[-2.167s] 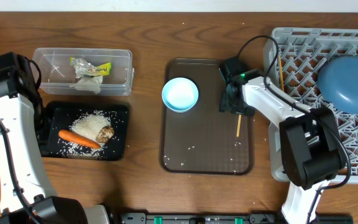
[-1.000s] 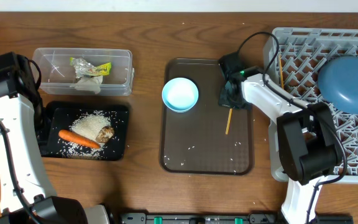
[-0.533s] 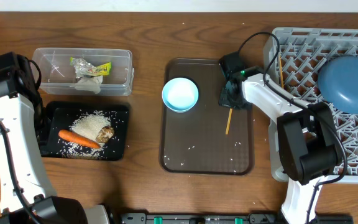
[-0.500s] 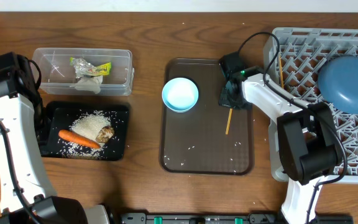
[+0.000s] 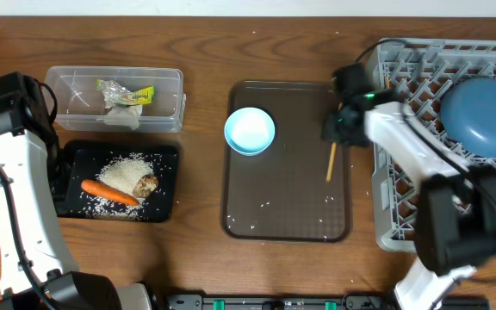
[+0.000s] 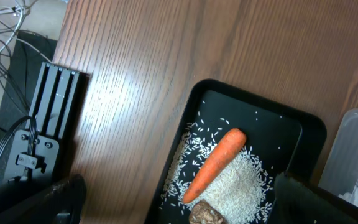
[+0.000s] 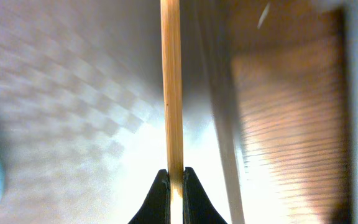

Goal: Sort waste into correct bins and load items into the dishwasher rack
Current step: 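Carry the chopstick to the rack and insert it upright, then move the right gripper to the light-blue bowl and grasp its rim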

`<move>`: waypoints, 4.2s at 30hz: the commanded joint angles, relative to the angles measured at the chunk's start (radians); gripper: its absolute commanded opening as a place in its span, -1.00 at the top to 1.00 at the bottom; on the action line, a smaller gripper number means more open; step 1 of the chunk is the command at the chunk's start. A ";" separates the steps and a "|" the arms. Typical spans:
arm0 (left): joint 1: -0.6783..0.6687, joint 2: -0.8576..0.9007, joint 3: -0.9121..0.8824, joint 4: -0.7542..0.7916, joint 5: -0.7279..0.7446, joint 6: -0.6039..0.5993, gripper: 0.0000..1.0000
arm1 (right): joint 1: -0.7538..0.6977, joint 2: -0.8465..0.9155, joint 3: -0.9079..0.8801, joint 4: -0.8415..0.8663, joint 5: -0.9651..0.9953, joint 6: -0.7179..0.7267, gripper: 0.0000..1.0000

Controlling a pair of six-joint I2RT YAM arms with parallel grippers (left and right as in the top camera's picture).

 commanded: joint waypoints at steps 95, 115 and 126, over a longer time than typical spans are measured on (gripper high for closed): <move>0.004 0.005 -0.002 -0.005 -0.017 -0.013 -0.96 | 0.533 0.101 0.002 0.394 -0.090 -0.417 -0.72; 0.004 0.005 -0.002 -0.005 -0.017 -0.013 -0.96 | 0.538 0.171 0.002 0.336 0.014 -0.408 -0.01; 0.004 0.005 -0.002 -0.005 -0.017 -0.013 -0.96 | 0.537 0.171 0.002 0.321 0.014 -0.381 0.62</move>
